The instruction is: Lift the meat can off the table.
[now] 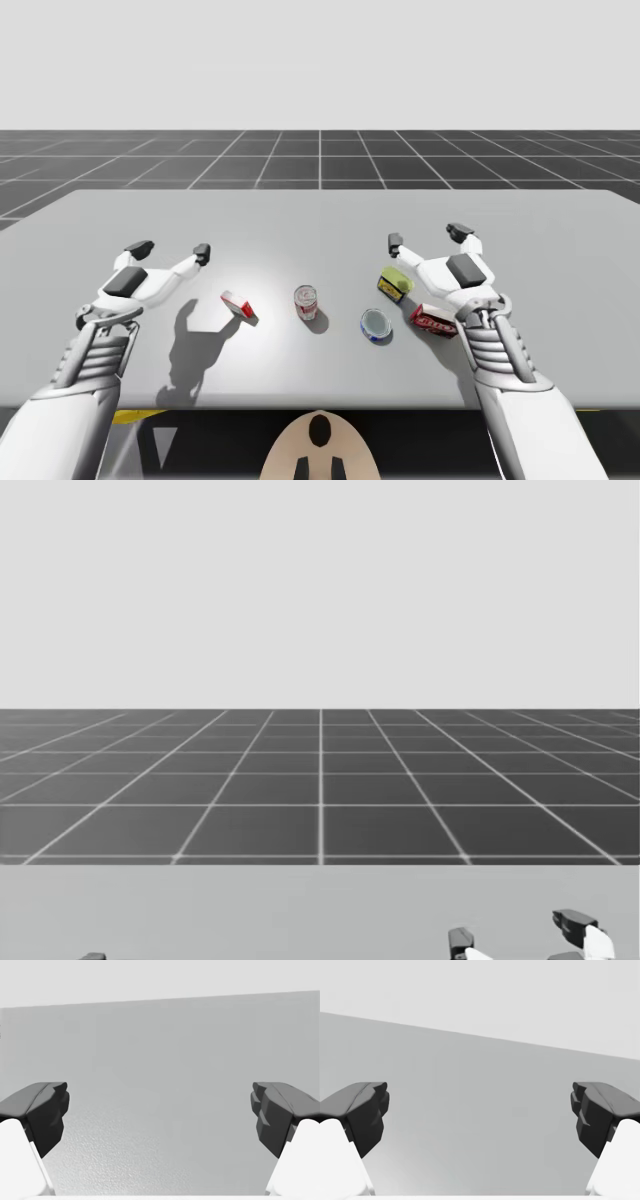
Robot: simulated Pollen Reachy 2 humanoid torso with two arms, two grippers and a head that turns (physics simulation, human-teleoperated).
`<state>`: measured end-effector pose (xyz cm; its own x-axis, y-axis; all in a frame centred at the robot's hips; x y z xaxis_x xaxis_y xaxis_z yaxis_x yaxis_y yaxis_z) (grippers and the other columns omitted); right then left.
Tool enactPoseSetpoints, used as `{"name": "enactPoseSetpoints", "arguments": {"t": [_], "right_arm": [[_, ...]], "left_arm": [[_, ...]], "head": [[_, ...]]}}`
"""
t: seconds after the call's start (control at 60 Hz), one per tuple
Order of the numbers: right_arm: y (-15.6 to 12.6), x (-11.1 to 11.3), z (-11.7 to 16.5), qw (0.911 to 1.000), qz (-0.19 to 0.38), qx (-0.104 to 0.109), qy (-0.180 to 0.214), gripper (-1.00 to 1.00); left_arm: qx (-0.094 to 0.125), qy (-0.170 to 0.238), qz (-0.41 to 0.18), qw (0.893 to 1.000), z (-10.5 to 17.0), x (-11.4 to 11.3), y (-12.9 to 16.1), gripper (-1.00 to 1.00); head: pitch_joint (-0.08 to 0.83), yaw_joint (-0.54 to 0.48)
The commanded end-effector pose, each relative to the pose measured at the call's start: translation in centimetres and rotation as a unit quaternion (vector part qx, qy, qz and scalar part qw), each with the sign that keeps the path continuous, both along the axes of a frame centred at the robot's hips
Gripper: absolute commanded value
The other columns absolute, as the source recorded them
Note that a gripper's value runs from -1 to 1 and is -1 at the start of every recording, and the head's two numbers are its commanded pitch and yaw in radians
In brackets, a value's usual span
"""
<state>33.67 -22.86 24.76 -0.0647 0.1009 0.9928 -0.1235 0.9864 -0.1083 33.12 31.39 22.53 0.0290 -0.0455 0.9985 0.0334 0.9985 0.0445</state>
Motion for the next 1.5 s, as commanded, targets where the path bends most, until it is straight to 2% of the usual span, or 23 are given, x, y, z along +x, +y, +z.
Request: {"name": "enactPoseSetpoints", "arguments": {"t": [0.017,0.05,0.183,0.3,0.5,0.667,0.917,1.133,1.217,1.25,1.333,1.367,1.4,1.433,1.5], "right_arm": [[0.0,-0.2,0.0,0.9999,-0.012,0.011,0.004,-1.0],[0.0,-0.2,0.0,0.9996,-0.025,0.01,-0.001,-1.0],[-0.1,-0.1,0.1,0.9999,-0.016,0.007,0.001,-1.0],[-0.1,0.1,0.0,0.9998,-0.021,0.003,0.002,-1.0],[-0.1,0.4,-0.3,0.9998,-0.022,-0.001,0.003,-1.0],[-0.1,0.6,-0.5,0.9998,-0.02,-0.004,0.003,-1.0],[0.0,0.7,-0.6,0.9998,-0.018,-0.009,0.005,-1.0],[0.1,0.6,-0.6,0.9999,-0.01,-0.008,0.01,-1.0],[-0.1,0.4,-0.2,0.9996,0.012,-0.001,0.027,-1.0],[-0.1,0.1,0.2,0.9983,0.037,0.008,0.044,-1.0],[-0.2,-0.8,1.1,0.9942,0.079,0.01,0.073,-1.0],[-0.4,-1.1,1.6,0.9927,0.092,0.0,0.078,-1.0],[-0.6,-1.4,2.0,0.9884,0.114,0.003,0.1,-1.0],[-0.8,-1.5,2.2,0.9864,0.123,-0.001,0.109,-1.0],[-1.2,-1.6,2.2,0.9786,0.153,-0.029,0.135,-1.0]], "left_arm": [[0.008,-0.005,0.003,1.0,0.1,-0.1,0.1,-1.0],[0.009,-0.006,0.003,1.0,0.1,-0.1,0.1,-1.0],[0.01,-0.009,0.007,1.0,0.1,-0.1,0.1,-1.0],[0.012,-0.01,0.009,1.0,0.1,-0.1,0.1,-1.0],[0.02,-0.015,0.01,1.0,0.2,-0.1,0.1,-1.0],[0.027,-0.02,0.009,0.999,0.3,-0.1,0.0,-1.0],[0.027,-0.022,0.005,0.999,0.4,-0.3,-0.1,-1.0],[0.025,-0.022,0.004,0.999,0.3,-0.2,-0.2,-1.0],[0.023,-0.022,0.005,0.999,0.4,-0.3,-0.2,-1.0],[0.021,-0.022,0.006,1.0,0.4,-0.3,-0.2,-1.0],[0.022,-0.022,0.007,1.0,0.4,-0.3,-0.2,-1.0],[0.022,-0.022,0.006,1.0,0.4,-0.3,-0.3,-1.0],[0.023,-0.022,0.006,0.999,0.4,-0.3,-0.3,-1.0],[0.023,-0.022,0.006,0.999,0.4,-0.3,-0.3,-1.0],[0.021,-0.022,0.006,1.0,0.4,-0.3,-0.3,-1.0]], "head": [[-0.001,0.0],[0.004,0.0],[0.056,0.0],[0.184,0.0],[0.347,-0.01],[0.476,-0.09],[0.599,-0.24],[0.645,-0.29],[0.642,-0.29],[0.639,-0.28],[0.636,-0.28],[0.637,-0.28],[0.639,-0.28],[0.639,-0.28],[0.639,-0.27]]}}
